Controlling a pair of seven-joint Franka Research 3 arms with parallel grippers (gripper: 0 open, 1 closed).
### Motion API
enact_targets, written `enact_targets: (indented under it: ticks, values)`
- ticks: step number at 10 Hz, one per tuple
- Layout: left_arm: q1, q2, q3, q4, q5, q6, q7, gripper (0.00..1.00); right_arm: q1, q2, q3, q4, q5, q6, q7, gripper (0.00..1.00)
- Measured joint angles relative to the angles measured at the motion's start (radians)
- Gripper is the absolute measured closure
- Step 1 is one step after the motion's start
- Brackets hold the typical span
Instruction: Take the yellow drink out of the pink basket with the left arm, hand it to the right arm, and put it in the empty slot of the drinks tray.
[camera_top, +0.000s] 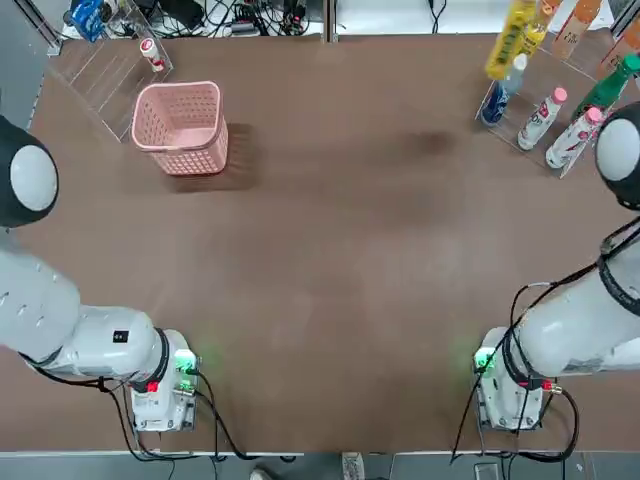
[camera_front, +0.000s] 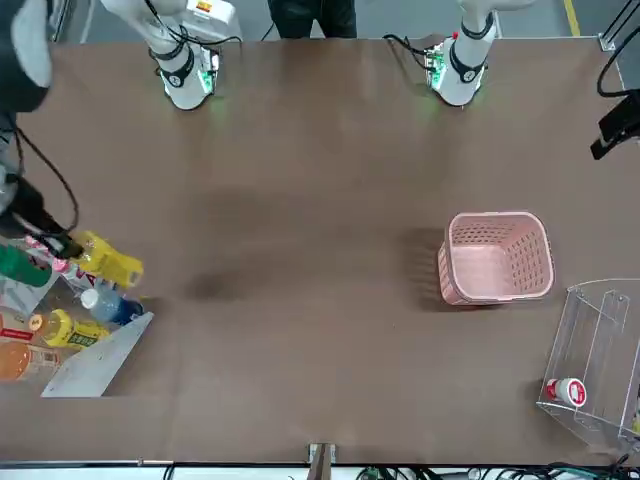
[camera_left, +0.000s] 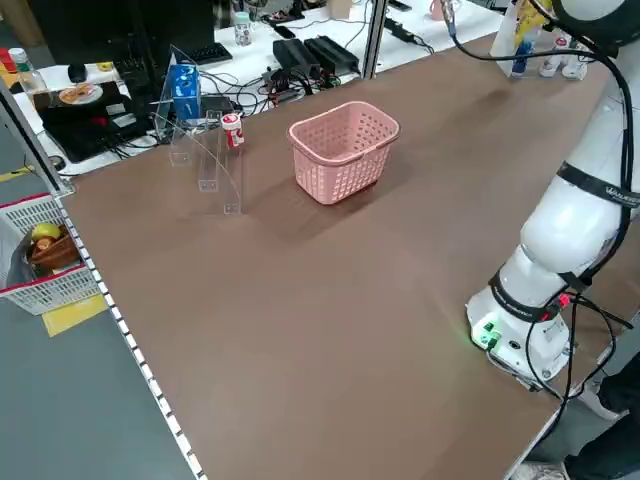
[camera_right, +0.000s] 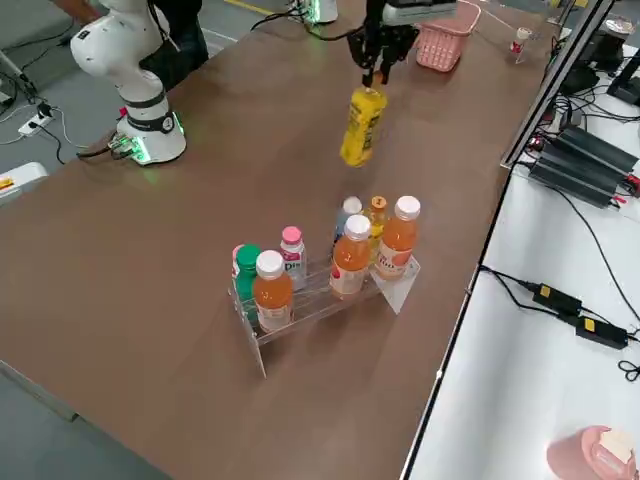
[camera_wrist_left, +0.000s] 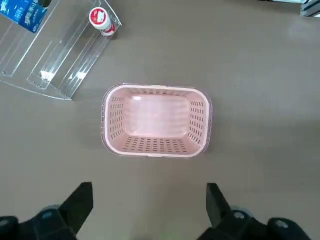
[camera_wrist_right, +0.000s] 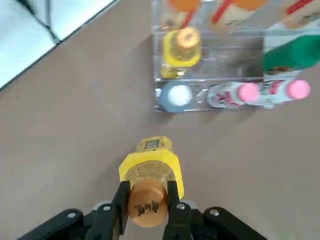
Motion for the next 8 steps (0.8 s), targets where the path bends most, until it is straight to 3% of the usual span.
enact_targets:
  ticks: [4, 8]
  values:
    - [0.001, 0.000, 0.000, 0.000, 0.000, 0.000, 0.000, 0.00, -0.063, -0.004, 0.001, 0.001, 0.000, -0.001, -0.028, 0.66]
    - [0.001, 0.000, 0.000, 0.000, 0.000, 0.000, 0.005, 0.00, -0.167, -0.025, 0.002, 0.010, 0.023, -0.008, -0.169, 0.66]
